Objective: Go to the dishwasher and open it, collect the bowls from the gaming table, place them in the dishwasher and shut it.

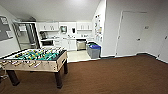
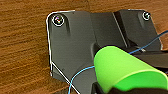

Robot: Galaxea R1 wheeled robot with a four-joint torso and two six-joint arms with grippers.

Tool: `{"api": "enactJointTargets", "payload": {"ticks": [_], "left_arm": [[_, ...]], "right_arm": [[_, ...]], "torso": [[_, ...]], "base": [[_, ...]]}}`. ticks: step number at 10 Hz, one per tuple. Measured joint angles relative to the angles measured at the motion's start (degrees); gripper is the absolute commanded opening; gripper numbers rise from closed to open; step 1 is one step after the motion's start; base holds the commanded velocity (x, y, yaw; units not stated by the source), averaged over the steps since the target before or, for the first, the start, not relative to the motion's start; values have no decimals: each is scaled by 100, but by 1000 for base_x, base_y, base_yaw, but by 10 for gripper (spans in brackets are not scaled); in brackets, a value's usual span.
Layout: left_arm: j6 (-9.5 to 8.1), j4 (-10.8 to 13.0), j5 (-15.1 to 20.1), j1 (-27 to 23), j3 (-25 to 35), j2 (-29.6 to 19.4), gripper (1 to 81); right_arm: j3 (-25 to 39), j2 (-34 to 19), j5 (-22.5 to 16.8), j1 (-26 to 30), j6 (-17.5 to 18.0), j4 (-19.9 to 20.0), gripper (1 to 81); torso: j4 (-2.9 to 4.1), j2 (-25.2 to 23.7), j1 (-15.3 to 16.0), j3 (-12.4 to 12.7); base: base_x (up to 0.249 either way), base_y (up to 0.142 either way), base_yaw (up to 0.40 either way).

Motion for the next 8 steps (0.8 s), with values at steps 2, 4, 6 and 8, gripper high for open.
{"api": "enactJointTargets", "payload": {"ticks": [2,4,6,8], "left_arm": [[0,0,-2,0,0,6,10],[0,0,2,2,0,9,10],[0,2,4,2,0,9,10],[0,2,-2,0,-2,9,10]], "right_arm": [[-11,27,1,-1,-2,0,10],[-28,27,1,-1,-5,0,10],[-28,35,0,-4,-22,0,10],[-39,60,4,13,-22,0,10]], "torso": [[0,0,2,0],[0,0,2,0],[0,0,2,0],[0,0,5,0]], "base": [[152,0,0],[152,0,0],[152,0,0],[152,0,0]]}}
